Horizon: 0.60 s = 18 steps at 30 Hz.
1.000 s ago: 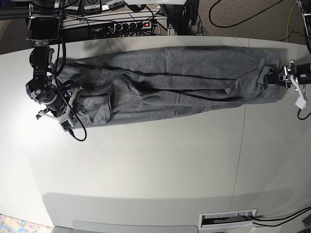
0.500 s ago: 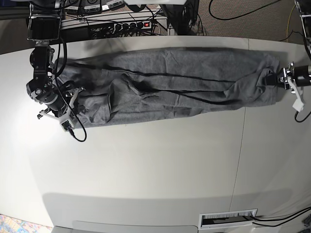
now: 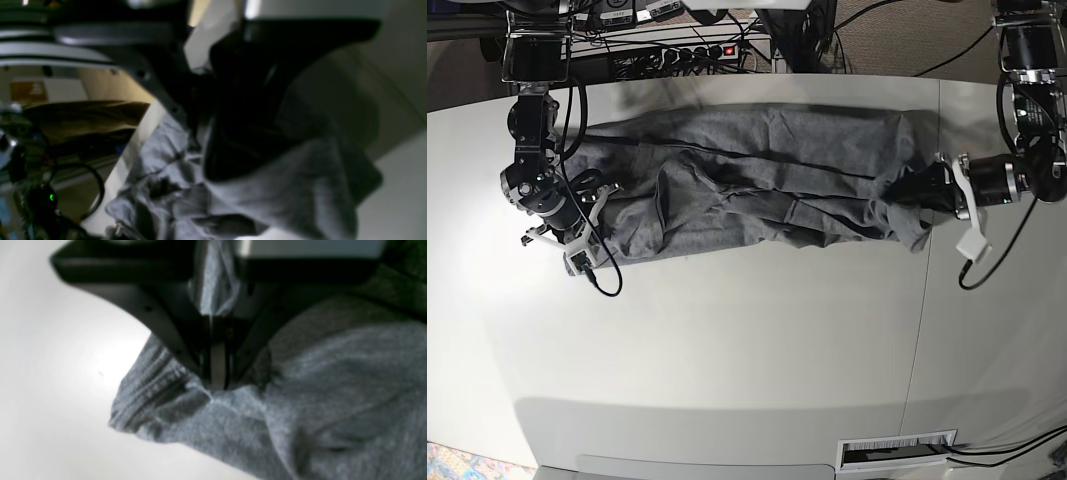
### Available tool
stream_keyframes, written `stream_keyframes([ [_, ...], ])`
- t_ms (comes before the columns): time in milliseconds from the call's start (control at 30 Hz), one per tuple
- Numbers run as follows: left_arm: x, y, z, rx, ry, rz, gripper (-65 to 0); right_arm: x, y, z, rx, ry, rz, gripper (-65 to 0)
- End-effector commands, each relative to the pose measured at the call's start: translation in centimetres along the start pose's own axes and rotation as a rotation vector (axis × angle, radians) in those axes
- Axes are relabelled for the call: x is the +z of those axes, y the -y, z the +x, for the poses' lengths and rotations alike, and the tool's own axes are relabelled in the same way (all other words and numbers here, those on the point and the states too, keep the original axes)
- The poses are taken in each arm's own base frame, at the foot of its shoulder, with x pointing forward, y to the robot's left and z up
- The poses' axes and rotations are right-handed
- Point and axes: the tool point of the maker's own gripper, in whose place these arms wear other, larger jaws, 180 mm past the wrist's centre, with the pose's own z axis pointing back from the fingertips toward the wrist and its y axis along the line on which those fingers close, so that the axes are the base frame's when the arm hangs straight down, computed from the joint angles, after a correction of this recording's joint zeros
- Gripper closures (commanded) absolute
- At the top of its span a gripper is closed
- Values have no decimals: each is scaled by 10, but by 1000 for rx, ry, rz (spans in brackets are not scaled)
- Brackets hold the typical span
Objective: Fold the T-shirt properly
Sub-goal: 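Grasp the strip's end with the left gripper and push it toward the right gripper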
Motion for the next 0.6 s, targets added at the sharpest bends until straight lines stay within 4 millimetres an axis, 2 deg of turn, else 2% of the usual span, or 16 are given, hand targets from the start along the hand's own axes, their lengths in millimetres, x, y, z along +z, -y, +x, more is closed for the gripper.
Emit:
stream_keyframes([
  [0, 2, 12, 15, -43, 50, -26, 0, 3, 8, 8, 14, 18, -12, 0],
  [100, -10, 31, 15, -73, 93, -75, 0, 3, 8, 7, 14, 15, -12, 0],
  [367, -44, 60, 25, -33, 225, -194, 0, 3, 8, 7, 14, 14, -13, 0],
  [567, -71, 90, 20, -51, 219, -299, 0, 3, 8, 7, 14, 14, -13, 0],
])
